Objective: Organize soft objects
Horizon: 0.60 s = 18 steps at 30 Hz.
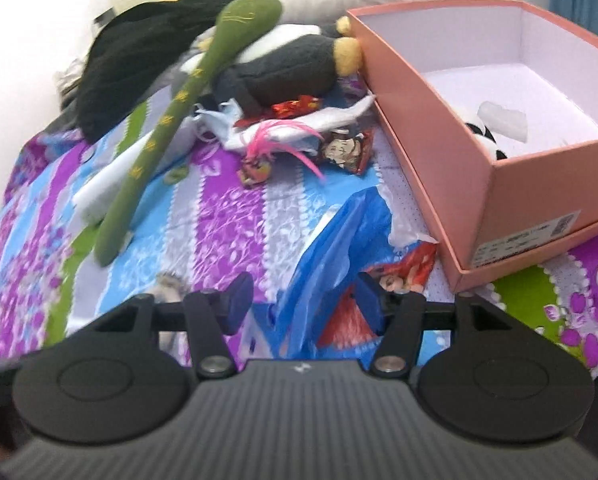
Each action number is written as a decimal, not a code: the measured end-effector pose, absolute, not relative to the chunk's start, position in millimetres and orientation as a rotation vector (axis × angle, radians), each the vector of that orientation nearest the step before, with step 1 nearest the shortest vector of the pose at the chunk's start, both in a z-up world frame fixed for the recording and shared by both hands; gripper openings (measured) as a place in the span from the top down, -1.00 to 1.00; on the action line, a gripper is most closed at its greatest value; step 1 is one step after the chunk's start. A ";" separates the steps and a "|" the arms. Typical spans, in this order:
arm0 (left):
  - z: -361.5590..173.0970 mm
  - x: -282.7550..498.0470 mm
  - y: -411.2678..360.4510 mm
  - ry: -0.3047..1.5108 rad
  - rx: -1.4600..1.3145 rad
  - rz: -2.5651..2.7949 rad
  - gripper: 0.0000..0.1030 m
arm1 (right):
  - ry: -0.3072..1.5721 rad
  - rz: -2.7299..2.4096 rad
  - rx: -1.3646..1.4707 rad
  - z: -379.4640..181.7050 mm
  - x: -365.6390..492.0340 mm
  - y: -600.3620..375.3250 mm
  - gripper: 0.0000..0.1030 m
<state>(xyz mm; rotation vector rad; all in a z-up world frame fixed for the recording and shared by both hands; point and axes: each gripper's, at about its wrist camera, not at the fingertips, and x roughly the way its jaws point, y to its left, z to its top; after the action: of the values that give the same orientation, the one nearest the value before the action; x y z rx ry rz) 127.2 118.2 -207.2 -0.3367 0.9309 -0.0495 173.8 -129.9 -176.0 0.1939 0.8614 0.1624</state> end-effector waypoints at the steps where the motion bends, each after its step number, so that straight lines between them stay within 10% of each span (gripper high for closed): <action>1: -207.4 128.7 116.3 0.934 -0.321 -0.049 -0.35 | 0.865 0.155 0.204 -179.7 178.7 -129.0 -0.13; 7: -212.1 136.6 101.9 0.933 -0.211 -0.068 -0.46 | 0.926 0.154 0.205 -197.7 193.8 -128.9 0.68; 18: -232.2 151.0 77.2 0.919 -0.004 -0.042 -0.39 | 0.862 0.257 0.099 -176.3 181.8 -131.9 0.77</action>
<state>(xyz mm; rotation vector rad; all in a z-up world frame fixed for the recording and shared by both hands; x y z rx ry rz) 151.0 77.2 -232.2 -0.0038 0.9190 -0.0423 181.8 -131.9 -176.3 0.0991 0.8619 0.2566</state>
